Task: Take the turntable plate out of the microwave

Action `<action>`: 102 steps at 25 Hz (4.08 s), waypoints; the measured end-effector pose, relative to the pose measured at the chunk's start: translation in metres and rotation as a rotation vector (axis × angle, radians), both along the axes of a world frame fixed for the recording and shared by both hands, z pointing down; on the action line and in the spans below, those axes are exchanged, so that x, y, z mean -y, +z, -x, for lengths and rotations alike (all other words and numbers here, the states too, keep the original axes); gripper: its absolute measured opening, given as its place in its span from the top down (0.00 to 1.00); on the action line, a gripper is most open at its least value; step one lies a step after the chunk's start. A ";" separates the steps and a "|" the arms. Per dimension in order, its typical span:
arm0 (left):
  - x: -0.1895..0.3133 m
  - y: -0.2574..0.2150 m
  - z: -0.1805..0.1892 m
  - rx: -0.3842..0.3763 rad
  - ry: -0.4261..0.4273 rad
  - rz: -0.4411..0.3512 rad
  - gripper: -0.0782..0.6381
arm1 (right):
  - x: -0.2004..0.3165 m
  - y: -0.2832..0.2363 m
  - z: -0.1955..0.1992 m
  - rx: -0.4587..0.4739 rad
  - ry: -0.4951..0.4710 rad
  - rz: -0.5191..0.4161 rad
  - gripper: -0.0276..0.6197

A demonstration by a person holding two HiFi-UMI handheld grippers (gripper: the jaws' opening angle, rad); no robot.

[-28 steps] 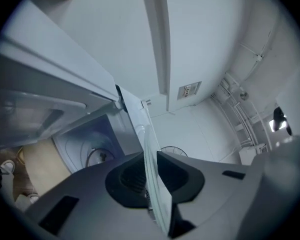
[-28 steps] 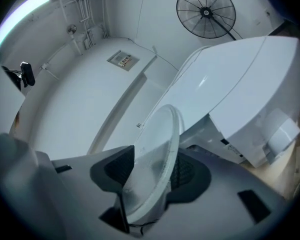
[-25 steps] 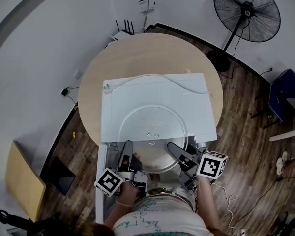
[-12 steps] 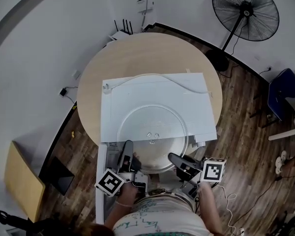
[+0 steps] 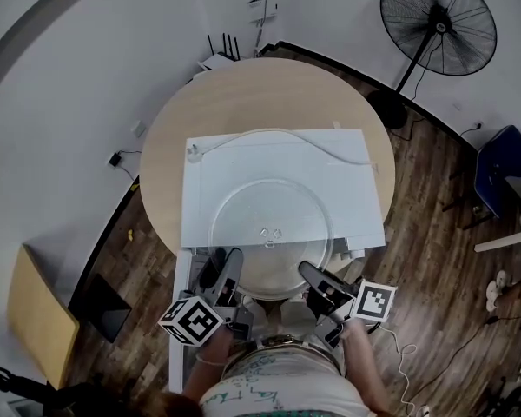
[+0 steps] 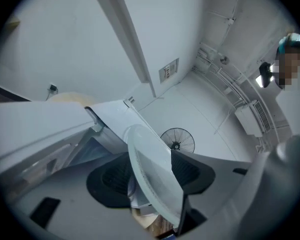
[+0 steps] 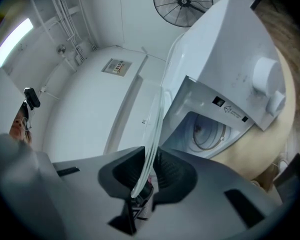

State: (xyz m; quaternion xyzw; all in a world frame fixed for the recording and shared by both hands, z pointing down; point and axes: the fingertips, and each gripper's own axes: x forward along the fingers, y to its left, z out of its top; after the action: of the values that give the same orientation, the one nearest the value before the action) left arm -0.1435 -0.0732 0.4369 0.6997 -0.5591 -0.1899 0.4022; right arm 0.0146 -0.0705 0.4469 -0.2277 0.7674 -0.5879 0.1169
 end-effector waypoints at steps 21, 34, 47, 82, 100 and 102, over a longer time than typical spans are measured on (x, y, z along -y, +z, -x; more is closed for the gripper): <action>-0.048 0.005 -0.022 -0.164 0.165 0.026 0.76 | 0.027 -0.004 -0.005 -0.003 0.090 -0.022 0.89; -0.028 -0.002 -0.012 -0.184 0.083 -0.012 0.78 | 0.036 -0.010 0.004 -0.050 0.042 -0.063 0.86; -0.014 0.009 -0.006 -0.160 0.008 0.031 0.80 | 0.013 -0.004 -0.022 -0.812 -0.080 -0.483 0.55; -0.035 -0.005 -0.041 0.677 0.302 -0.130 0.58 | -0.001 -0.009 -0.020 -0.859 -0.110 -0.726 0.53; 0.010 -0.011 -0.031 0.749 0.256 -0.149 0.59 | 0.041 -0.010 -0.005 -0.856 -0.073 -0.721 0.56; 0.014 -0.010 -0.030 0.751 0.261 -0.143 0.59 | 0.043 -0.009 -0.004 -0.865 -0.074 -0.708 0.56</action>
State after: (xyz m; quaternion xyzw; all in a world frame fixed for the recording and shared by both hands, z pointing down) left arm -0.1132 -0.0867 0.4268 0.8117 -0.5591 0.0931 0.1407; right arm 0.0183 -0.1139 0.4382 -0.3679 0.9035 -0.1510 -0.1598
